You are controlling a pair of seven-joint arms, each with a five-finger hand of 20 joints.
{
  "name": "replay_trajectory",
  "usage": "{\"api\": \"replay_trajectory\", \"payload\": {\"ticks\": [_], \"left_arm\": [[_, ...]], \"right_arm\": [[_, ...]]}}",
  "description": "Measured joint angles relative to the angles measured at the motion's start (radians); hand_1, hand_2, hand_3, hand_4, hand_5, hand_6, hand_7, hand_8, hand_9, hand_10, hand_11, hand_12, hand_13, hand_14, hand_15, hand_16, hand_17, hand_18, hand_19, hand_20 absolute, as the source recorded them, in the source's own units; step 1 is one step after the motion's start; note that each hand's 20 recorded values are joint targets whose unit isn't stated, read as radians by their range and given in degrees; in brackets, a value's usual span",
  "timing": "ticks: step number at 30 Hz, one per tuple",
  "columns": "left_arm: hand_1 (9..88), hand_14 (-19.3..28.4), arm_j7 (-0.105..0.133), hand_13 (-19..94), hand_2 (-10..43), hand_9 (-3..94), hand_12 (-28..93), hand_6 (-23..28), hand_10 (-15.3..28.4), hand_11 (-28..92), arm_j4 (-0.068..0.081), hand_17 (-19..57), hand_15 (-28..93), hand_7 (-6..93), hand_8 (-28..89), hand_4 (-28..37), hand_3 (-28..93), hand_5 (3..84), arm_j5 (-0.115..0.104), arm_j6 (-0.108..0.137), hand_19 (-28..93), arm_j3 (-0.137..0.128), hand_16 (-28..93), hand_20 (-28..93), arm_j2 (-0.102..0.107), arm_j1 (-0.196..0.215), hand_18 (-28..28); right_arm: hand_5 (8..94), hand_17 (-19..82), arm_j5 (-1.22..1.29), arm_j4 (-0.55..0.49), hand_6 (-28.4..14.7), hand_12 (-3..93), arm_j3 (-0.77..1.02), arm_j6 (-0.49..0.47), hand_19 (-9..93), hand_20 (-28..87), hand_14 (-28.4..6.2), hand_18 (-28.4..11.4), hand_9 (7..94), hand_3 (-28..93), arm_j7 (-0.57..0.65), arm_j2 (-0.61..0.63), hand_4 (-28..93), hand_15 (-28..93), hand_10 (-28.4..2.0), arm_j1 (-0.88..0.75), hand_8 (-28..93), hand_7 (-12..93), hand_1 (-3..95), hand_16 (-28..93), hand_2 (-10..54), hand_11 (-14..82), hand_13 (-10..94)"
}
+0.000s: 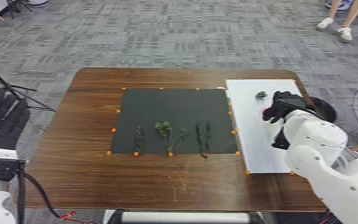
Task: Arrange flowers
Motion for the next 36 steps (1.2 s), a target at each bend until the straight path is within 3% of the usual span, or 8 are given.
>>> {"api": "replay_trajectory", "payload": {"ticks": [15, 26, 28, 33, 36], "left_arm": [[22.6, 13.6, -0.013, 24, 11.3, 33.1, 10, 6.7, 13.3, 18, 0.004, -3.4, 22, 9.9, -8, -28.3, 76, 41.3, 0.001, -0.014, 18, -0.001, -3, 11, -0.005, -0.003, 10.4], [22.7, 13.7, -0.024, 24, 11.3, 32.9, 10, 6.7, 13.3, 18, 0.012, -3.7, 22, 9.5, -8, -28.3, 76, 40.9, 0.002, -0.021, 18, 0.0, -3, 11, -0.009, -0.004, 10.5], [22.7, 13.7, -0.028, 24, 11.3, 32.9, 10, 6.7, 13.3, 18, 0.015, -3.7, 22, 9.4, -8, -28.3, 76, 40.9, 0.002, -0.022, 18, 0.0, -3, 11, -0.01, -0.007, 10.5], [22.7, 13.6, -0.03, 24, 11.4, 32.9, 10, 6.7, 13.4, 18, 0.017, -3.7, 22, 9.3, -8, -28.3, 76, 41.0, 0.002, -0.023, 18, 0.0, -3, 11, -0.01, -0.015, 10.5], [22.6, 13.6, -0.029, 24, 11.4, 32.9, 10, 6.6, 13.4, 18, 0.017, -3.7, 22, 9.3, -8, -28.3, 76, 40.9, -0.006, -0.024, 18, 0.0, -3, 11, -0.01, -0.016, 10.5]], "right_arm": [[63.0, 27, -0.008, 0.067, -9.4, 14.0, -0.018, 0.026, 79, 36, -15.0, -28.4, 56.4, 80, 0.009, -0.021, -28, 74, -19.0, -0.024, -9, 8, 37.8, 31, -9.5, 13.9, 65], [70.6, 31, -0.032, 0.12, -4.9, 16.0, -0.069, 0.086, 81, 35, -12.4, -27.7, 67.2, 80, 0.025, -0.029, -28, 72, -16.4, -0.004, -10, 14, 43.9, 30, -9.5, 18.5, 70], [72.8, 32, -0.051, 0.13, -4.0, 17.3, -0.08, 0.104, 81, 34, -11.8, -27.5, 70.6, 76, 0.027, -0.029, -28, 72, -15.6, 0.002, -1, 17, 47.8, 31, -9.5, 19.6, 72], [78.1, 34, -0.127, 0.158, -1.9, 37.8, -0.124, 0.18, 82, 33, -10.7, -26.8, 81.9, 74, 0.032, -0.029, -28, 71, -10.9, 0.01, 12, 25, 56.3, 33, -9.5, 10.7, 74], [79.3, 34, -0.154, 0.169, -1.4, 40.9, -0.135, 0.207, 82, 33, -10.3, -26.8, 83.7, 75, 0.037, -0.029, -28, 71, -10.5, 0.01, 14, 28, 57.4, 33, -9.5, 11.8, 75]]}}
